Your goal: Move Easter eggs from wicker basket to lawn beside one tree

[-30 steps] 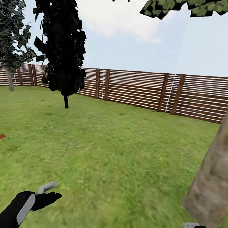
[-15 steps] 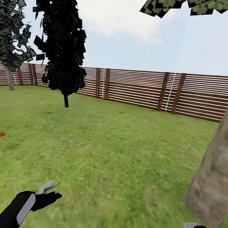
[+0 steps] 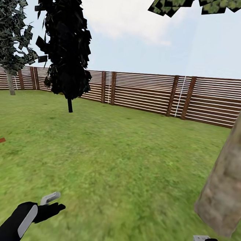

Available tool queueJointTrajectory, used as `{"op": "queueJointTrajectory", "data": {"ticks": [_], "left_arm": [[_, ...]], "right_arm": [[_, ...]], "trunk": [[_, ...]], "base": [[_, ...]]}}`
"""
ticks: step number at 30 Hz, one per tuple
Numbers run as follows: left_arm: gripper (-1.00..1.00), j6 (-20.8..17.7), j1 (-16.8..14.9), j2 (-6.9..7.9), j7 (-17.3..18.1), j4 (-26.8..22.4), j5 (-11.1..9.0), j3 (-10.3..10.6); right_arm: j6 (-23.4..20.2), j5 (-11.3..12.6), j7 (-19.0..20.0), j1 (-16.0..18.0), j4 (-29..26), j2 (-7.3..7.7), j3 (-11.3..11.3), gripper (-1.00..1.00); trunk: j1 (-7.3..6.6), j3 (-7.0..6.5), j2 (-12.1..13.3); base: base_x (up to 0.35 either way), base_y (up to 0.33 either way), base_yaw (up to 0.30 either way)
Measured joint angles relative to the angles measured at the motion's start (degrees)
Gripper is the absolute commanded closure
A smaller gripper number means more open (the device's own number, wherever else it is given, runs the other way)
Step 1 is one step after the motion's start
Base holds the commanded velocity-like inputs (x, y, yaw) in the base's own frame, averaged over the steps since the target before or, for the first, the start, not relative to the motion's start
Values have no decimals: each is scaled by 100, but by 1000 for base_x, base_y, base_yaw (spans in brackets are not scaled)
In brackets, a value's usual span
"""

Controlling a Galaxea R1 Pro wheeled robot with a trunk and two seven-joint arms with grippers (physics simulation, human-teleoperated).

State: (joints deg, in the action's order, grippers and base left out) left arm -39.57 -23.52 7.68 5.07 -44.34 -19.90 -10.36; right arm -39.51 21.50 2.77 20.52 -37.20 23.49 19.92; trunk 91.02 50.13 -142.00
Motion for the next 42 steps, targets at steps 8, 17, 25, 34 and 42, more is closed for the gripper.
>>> {"op": "queueJointTrajectory", "data": {"ticks": [8,17,25,34,42], "left_arm": [[-100,-7,0,7,0,-5,-9,-2],[-100,-10,0,4,0,-9,-9,0],[-100,-28,0,-9,0,-16,-11,7],[-100,-28,0,-10,0,-9,-11,9],[-100,-28,0,-14,0,-9,-11,9]], "right_arm": [[0,0,0,0,0,-17,0,100],[0,0,0,0,0,-18,0,100],[0,-1,0,1,0,-18,0,100],[0,0,0,1,0,-18,0,100],[0,0,0,1,0,-18,0,100]], "trunk": [[79,165,-128],[103,364,-140],[99,365,-140],[99,365,-140],[99,365,-140]], "base": [[0,0,0],[0,0,0],[227,0,0],[337,0,0],[303,0,0]]}}
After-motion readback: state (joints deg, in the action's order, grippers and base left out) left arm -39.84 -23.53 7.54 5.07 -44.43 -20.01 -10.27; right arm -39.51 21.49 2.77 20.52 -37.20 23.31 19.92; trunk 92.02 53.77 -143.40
